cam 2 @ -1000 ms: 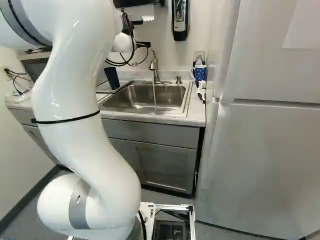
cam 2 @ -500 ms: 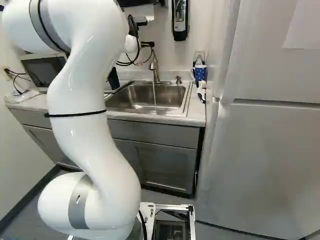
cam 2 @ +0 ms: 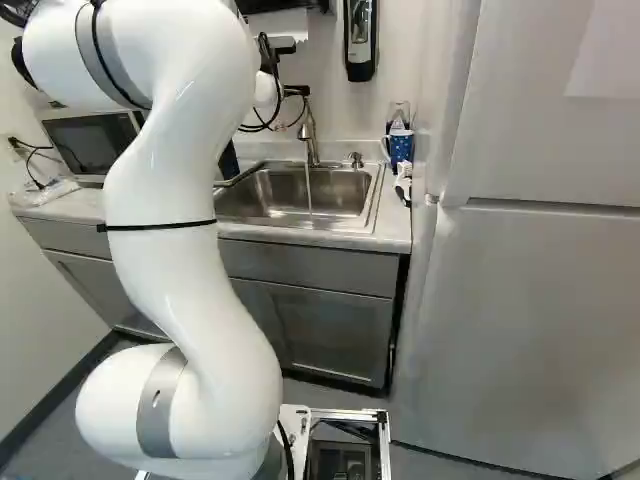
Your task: Rinse the cup and place it in the tray
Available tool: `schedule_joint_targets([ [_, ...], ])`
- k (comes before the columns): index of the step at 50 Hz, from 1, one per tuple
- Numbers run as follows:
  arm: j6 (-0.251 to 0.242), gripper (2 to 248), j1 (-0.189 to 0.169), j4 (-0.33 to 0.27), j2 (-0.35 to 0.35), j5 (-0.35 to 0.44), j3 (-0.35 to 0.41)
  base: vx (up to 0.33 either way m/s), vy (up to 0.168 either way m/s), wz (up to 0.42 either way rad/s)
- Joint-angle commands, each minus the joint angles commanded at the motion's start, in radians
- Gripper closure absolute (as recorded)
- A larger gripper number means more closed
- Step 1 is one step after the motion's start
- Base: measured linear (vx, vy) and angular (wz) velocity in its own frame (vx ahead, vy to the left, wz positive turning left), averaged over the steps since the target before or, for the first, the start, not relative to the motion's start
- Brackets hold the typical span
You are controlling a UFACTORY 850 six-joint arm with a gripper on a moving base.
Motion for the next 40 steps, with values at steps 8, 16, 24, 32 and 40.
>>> schedule_joint_targets([
  [8, 0.000, 3, 0.000, 0.000, 0.014, -0.011, 0.017, 0.000, 0.000, 0.000],
  [16, 0.000, 3, 0.000, 0.000, 0.038, -0.018, 0.046, 0.000, 0.000, 0.000],
  [24, 0.000, 3, -0.004, 0.000, 0.068, -0.024, 0.081, 0.000, 0.000, 0.000],
  [32, 0.000, 3, -0.013, 0.000, 0.097, -0.030, 0.116, 0.000, 0.000, 0.000],
  [40, 0.000, 3, -0.018, 0.000, 0.106, -0.037, 0.126, 0.000, 0.000, 0.000],
])
